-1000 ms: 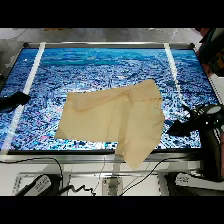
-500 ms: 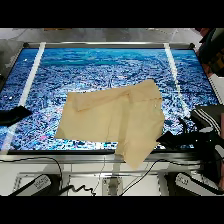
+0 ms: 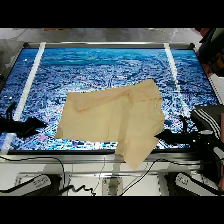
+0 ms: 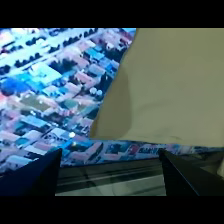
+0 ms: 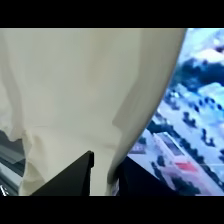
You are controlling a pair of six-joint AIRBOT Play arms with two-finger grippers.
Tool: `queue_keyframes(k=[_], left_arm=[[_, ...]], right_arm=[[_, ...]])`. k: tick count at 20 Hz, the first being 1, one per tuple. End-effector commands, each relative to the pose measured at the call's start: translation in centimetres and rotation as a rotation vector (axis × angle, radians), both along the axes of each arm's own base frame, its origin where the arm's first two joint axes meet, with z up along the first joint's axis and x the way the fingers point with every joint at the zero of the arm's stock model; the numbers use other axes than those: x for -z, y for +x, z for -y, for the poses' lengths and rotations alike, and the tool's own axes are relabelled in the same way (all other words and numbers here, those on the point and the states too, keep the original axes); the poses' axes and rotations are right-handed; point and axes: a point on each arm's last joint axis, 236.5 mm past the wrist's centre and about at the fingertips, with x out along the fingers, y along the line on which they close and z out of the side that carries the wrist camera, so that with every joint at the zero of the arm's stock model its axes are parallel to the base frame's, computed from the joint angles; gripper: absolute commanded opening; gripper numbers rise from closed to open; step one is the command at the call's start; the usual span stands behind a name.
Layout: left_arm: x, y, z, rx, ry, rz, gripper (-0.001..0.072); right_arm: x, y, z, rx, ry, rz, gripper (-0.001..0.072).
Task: Fold the clothes and pants, and hang the long-sleeved shirts on hangers.
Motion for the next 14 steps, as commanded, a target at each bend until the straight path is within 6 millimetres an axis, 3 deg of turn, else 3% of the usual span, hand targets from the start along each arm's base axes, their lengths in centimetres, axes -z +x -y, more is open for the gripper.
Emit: queue_keyframes(k=[1,6,9,12,14], left_arm=[[1.8,-1.5,1.8,0.007,-0.054,-0.028,0.0688],[3.6,-1.9,1.8,-0.021,-0.031,-0.031,0.0688],[4.6,-2.2,2.3,-0.002,-0.018,-0.026,0.0687],[5.7,-2.4,3.9,0.047,-0.017,-0.044,0.0684],[6.7,-2.3,5.1,0.092,-0.018,-0.062,0.0605]], right_arm=[[-1.2,-0.1,-1.1,-0.018,0.066,0.013,0.0187],[-2.0,-0.3,-1.9,-0.027,0.115,0.013,0.0194],[-2.0,-0.2,-1.8,-0.027,0.111,0.016,0.0056],[-2.0,-0.2,-1.8,-0.026,0.110,0.016,0.0056],[-2.0,-0.2,-1.8,-0.025,0.109,0.016,0.0053]])
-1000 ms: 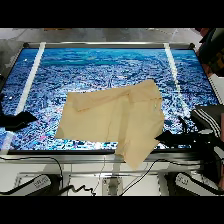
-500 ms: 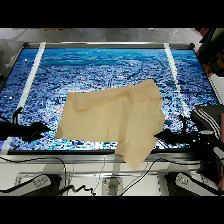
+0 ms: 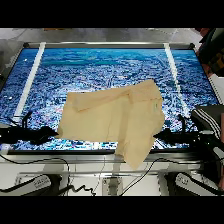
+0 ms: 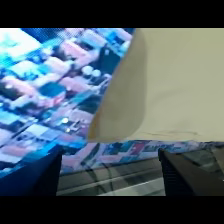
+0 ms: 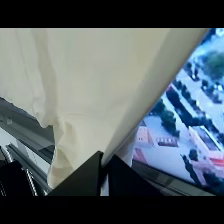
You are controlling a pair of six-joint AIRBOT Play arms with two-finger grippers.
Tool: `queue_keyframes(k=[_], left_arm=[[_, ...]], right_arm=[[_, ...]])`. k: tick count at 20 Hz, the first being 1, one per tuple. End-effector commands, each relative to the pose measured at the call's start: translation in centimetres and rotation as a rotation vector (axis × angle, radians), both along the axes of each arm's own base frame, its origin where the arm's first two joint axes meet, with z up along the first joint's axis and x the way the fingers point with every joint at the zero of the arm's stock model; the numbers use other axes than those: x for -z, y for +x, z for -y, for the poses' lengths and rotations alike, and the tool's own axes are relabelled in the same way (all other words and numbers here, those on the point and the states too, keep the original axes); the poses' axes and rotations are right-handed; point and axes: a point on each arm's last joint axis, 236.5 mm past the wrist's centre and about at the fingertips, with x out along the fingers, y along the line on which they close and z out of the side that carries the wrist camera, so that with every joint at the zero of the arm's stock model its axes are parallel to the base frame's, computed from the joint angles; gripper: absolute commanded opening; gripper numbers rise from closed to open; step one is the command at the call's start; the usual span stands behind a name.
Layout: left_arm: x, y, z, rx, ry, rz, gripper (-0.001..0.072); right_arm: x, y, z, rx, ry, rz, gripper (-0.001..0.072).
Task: Fold the clothes and pants, and hang the long-sleeved shirts on hangers.
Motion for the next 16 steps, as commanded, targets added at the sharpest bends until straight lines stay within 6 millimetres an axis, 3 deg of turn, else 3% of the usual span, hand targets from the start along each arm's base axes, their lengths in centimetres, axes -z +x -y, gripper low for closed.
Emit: queue_keyframes(k=[1,3,4,6,9,12,14,16], left_arm=[[2.1,0.2,1.4,0.067,0.032,-0.013,0.0578],[3.2,1.2,2.0,0.093,0.067,0.003,0.0440],[3.4,1.9,2.1,0.092,0.086,0.024,0.0327],[2.8,3.7,2.6,0.081,0.086,0.081,0.0024],[-1.3,8.3,3.1,0.052,0.032,0.240,0.0017],[-9.7,13.6,3.5,0.018,-0.022,0.477,0.0017],[-17.6,16.4,3.9,-0.007,-0.044,0.685,0.0017],[-26.1,17.4,4.5,-0.006,-0.050,0.908,0.0017]], right_arm=[[0.0,0.0,0.0,0.002,-0.001,0.001,0.0052],[0.1,0.2,0.2,0.007,-0.009,0.003,0.0009],[0.2,0.2,0.2,0.009,-0.013,0.004,0.0012],[0.0,0.3,0.3,0.007,-0.012,0.008,0.0012],[-1.5,1.4,0.3,-0.032,-0.006,0.049,0.0011],[-4.7,3.2,-0.5,-0.132,-0.012,0.133,0.0011],[-7.7,5.4,-0.5,-0.155,-0.066,0.223,0.0011],[-12.3,7.9,0.2,-0.148,-0.136,0.349,0.0011]])
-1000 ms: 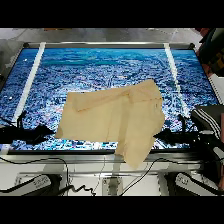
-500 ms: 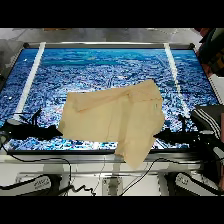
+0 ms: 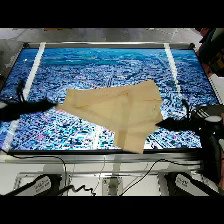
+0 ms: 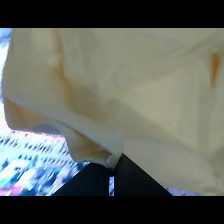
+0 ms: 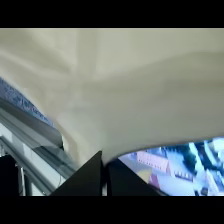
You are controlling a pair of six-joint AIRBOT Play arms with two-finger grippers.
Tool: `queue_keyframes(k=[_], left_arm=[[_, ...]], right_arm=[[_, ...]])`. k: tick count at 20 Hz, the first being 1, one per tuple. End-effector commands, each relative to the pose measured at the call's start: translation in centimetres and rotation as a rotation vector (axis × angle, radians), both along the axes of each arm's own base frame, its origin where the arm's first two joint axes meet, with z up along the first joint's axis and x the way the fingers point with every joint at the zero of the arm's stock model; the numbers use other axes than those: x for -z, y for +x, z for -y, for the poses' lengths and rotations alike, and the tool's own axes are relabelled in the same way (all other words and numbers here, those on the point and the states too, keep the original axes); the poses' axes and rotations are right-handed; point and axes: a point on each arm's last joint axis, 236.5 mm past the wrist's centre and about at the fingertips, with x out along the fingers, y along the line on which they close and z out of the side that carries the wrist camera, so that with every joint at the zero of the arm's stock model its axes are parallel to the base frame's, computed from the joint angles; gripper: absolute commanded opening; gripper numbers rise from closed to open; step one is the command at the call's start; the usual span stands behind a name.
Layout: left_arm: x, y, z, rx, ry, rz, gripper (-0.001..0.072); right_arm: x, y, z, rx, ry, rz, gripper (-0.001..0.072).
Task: Fold the clothes and pants, and hang the long-sleeved shirts on hangers.
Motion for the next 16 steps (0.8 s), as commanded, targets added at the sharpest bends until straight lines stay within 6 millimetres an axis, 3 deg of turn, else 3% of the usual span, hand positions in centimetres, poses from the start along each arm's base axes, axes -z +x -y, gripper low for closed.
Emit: queue_keyframes(k=[1,4,6,9,11,13,15,16], left_arm=[[-15.3,1.8,1.9,0.015,-0.056,0.399,0.0017],[-26.7,-1.0,3.3,0.024,-0.027,0.696,0.0017],[-33.0,-3.8,3.4,-0.036,-0.010,0.864,0.0017],[-40.8,-9.1,2.4,-0.210,0.056,1.103,0.0017],[-44.8,-13.2,2.0,-0.323,0.106,1.243,0.0017],[-47.7,-17.3,2.2,-0.403,0.140,1.362,0.0017],[-49.4,-20.9,2.8,-0.452,0.199,1.450,0.0017],[-49.5,-22.0,3.1,-0.462,0.260,1.472,0.0017]], right_arm=[[-8.0,3.5,0.5,-0.001,-0.083,0.203,0.0011],[-19.3,5.0,1.3,0.052,-0.208,0.502,0.0011],[-28.1,4.1,1.2,0.113,-0.299,0.745,0.0011],[-41.5,-0.5,0.4,0.255,-0.414,1.140,0.0012],[-49.0,-5.4,0.0,0.373,-0.486,1.389,0.0011],[-53.2,-10.0,-0.2,0.460,-0.566,1.552,0.0011],[-55.0,-12.9,-0.5,0.505,-0.624,1.634,0.0011],[-55.1,-13.4,-0.6,0.508,-0.633,1.643,0.0011]])
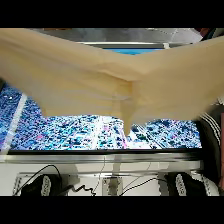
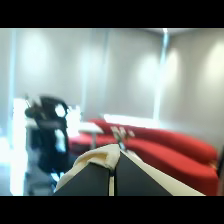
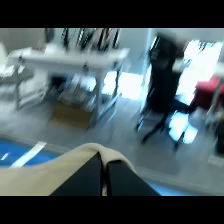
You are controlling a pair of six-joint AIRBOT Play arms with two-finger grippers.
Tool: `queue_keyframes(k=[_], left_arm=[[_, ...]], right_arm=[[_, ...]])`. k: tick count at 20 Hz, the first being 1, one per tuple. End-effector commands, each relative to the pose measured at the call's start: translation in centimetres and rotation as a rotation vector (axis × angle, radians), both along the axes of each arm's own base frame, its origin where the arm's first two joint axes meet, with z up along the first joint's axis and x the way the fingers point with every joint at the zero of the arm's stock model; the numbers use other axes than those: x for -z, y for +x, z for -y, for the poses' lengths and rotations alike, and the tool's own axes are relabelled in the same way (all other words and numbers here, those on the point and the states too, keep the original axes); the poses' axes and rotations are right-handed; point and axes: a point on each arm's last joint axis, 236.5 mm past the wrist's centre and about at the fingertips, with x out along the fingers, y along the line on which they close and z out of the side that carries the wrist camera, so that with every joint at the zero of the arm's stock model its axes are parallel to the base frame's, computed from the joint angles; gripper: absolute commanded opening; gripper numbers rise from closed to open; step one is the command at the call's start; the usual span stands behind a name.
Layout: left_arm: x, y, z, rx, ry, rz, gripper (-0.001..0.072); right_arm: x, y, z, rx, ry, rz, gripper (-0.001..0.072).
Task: Fold the clothes and pants, and hang the long-sleeved shirts on hangers.
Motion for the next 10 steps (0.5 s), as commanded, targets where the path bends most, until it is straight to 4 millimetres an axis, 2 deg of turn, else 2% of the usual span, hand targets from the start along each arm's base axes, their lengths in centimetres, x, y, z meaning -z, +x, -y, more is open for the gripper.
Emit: queue_keyframes(k=[1,3,5,6,8,10], left_arm=[[-2.4,-5.6,0.1,-0.180,0.079,0.135,0.0016],[-0.8,-4.5,-1.5,-0.244,0.066,0.044,0.0015],[3.6,-0.9,-4.7,-0.310,0.024,-0.172,0.0015],[7.0,1.5,-5.9,-0.314,0.013,-0.318,0.0015],[14.0,6.2,-6.8,-0.228,0.005,-0.590,0.0015],[21.5,11.3,-7.2,-0.111,0.015,-0.818,0.0015]], right_arm=[[-3.9,-4.9,-0.2,0.089,-0.039,0.172,0.0010],[-3.1,-2.7,0.9,0.089,0.012,0.110,0.0010],[-0.9,1.5,2.3,0.069,0.070,-0.016,0.0010],[1.2,4.1,2.9,0.048,0.103,-0.115,0.0010],[7.6,9.4,3.7,-0.019,0.161,-0.392,0.0010],[15.7,13.6,4.3,-0.100,0.214,-0.708,0.0010]])
